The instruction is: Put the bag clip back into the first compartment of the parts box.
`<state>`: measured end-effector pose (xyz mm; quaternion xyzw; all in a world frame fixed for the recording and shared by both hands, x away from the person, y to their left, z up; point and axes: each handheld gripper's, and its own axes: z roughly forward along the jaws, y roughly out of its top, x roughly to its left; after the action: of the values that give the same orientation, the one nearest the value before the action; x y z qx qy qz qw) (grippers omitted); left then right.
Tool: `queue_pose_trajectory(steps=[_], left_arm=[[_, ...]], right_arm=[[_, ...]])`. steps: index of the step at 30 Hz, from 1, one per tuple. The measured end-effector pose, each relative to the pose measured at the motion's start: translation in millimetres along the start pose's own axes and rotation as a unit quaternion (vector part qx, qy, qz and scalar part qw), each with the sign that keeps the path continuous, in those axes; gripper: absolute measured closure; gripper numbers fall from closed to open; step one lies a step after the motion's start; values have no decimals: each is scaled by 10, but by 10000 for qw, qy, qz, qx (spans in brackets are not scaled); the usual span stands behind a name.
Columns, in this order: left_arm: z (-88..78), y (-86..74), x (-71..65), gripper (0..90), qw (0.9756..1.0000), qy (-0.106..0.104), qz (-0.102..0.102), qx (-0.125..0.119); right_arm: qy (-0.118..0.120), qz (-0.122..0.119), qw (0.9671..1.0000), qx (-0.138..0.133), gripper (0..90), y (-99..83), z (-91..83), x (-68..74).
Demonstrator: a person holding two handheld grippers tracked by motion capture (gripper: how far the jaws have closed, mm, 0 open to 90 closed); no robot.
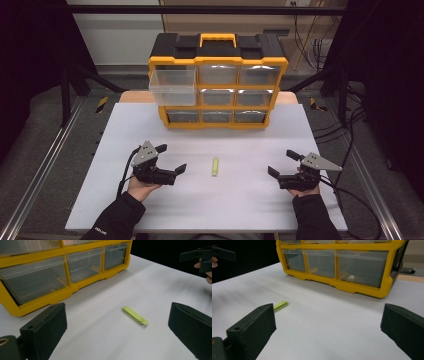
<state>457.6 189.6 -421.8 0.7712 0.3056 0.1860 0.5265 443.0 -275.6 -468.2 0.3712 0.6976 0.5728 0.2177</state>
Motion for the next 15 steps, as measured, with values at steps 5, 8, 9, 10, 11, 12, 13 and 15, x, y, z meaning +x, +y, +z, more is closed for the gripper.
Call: queue_pose_trajectory(steps=[5,8,9,10,11,12,13,15], left_arm=[[95,50,-29,17,10000,-14,2,37],[158,74,-48,17,10000,-23,18,88],[175,78,-54,17,10000,-24,12,90],[195,84,-61,17,9999,-36,12,95],[209,89,-66,17,9999,-40,9,97],[232,98,-75,17,9999,-38,15,109],[247,103,-80,17,9999,-35,26,120],[284,120,-92,17,9999,-30,28,129]], right_arm=[[1,-2,10000,6,5,0,0,0],[5,1,10000,-5,5,1,-1,0],[2,-6,10000,-8,5,1,-2,-2],[0,-7,10000,-5,5,1,-2,-1],[3,-2,10000,0,5,0,-1,0],[5,2,10000,5,5,0,-1,0],[4,-6,10000,6,5,0,0,-1],[9,-7,10000,11,5,-1,1,-1]])
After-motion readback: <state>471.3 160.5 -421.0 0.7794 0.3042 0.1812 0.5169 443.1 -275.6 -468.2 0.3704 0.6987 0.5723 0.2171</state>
